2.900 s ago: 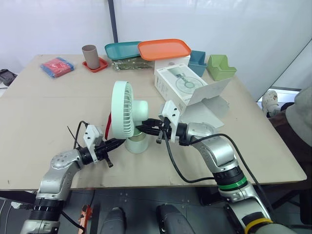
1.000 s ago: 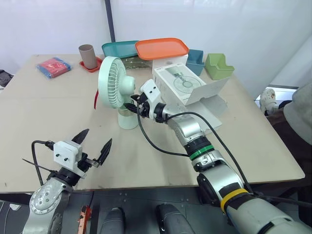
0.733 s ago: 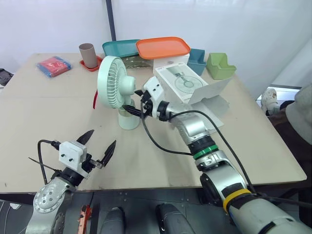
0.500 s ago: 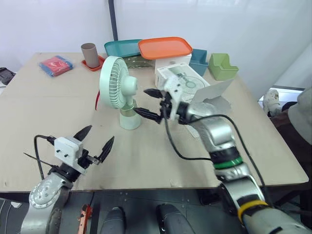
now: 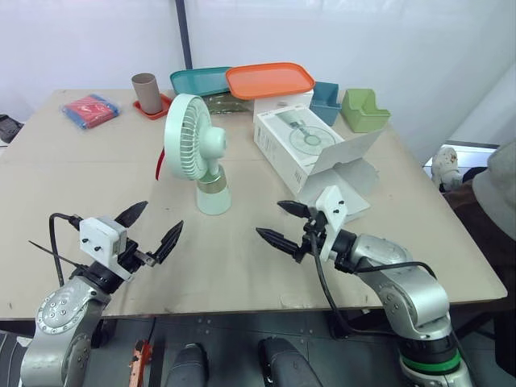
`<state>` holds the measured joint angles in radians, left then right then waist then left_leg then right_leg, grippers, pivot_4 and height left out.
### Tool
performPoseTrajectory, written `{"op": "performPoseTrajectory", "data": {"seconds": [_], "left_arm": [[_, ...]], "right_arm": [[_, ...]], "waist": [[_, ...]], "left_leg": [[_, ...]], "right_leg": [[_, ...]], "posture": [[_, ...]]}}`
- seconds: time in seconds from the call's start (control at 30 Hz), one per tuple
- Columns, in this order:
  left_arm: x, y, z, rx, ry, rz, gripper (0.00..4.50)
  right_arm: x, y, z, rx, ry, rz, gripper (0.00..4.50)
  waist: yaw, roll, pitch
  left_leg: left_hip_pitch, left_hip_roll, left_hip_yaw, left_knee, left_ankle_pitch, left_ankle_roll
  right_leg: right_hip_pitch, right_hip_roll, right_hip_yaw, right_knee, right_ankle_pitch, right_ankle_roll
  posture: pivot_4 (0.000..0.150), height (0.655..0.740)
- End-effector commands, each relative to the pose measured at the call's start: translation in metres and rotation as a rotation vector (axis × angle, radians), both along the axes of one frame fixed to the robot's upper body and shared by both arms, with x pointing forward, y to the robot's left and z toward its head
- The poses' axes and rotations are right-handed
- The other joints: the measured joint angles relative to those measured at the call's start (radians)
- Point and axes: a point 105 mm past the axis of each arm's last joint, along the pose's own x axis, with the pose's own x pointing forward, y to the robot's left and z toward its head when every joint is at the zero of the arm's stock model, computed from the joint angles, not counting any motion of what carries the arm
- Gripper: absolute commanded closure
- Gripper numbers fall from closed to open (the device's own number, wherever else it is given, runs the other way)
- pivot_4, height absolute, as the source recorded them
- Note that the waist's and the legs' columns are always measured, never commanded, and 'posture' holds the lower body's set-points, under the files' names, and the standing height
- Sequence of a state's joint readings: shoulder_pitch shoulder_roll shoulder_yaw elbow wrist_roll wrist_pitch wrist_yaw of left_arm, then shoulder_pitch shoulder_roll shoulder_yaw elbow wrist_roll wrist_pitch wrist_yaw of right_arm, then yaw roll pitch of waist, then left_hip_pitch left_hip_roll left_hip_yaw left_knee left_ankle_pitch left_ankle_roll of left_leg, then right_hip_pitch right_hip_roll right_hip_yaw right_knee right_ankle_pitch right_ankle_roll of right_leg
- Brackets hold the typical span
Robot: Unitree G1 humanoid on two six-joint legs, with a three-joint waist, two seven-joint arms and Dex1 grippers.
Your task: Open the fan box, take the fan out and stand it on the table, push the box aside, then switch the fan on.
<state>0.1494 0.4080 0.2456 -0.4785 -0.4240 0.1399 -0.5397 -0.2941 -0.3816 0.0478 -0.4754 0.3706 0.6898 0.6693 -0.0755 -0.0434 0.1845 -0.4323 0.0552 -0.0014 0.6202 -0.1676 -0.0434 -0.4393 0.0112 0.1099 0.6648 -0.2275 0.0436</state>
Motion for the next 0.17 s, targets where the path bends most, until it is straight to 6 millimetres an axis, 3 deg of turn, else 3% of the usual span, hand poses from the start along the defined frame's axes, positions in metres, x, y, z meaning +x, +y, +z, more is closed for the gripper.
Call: {"op": "performPoseTrajectory", "data": {"seconds": [0.03,0.17], "left_arm": [[-0.0016,0.0023,0.0068,-0.008,-0.008,-0.033,0.0],[-0.0025,-0.0011,0.0031,0.009,0.031,-0.075,0.0]], "right_arm": [[-0.0157,0.0056,0.0206,0.03,-0.08,0.044,0.25],[-0.0163,0.0066,0.0206,0.032,-0.08,0.049,0.25]], "waist": [[-0.004,0.0,0.0],[-0.006,0.0,0.0]], "left_leg": [[0.0,0.0,0.0,0.0,0.0,0.0],[0.003,0.001,0.0,0.0,0.0,0.0]], "right_leg": [[0.0,0.0,0.0,0.0,0.0,0.0],[0.001,0.001,0.0,0.0,0.001,-0.001]], "posture": [[0.15,0.74],[0.15,0.74]]}}
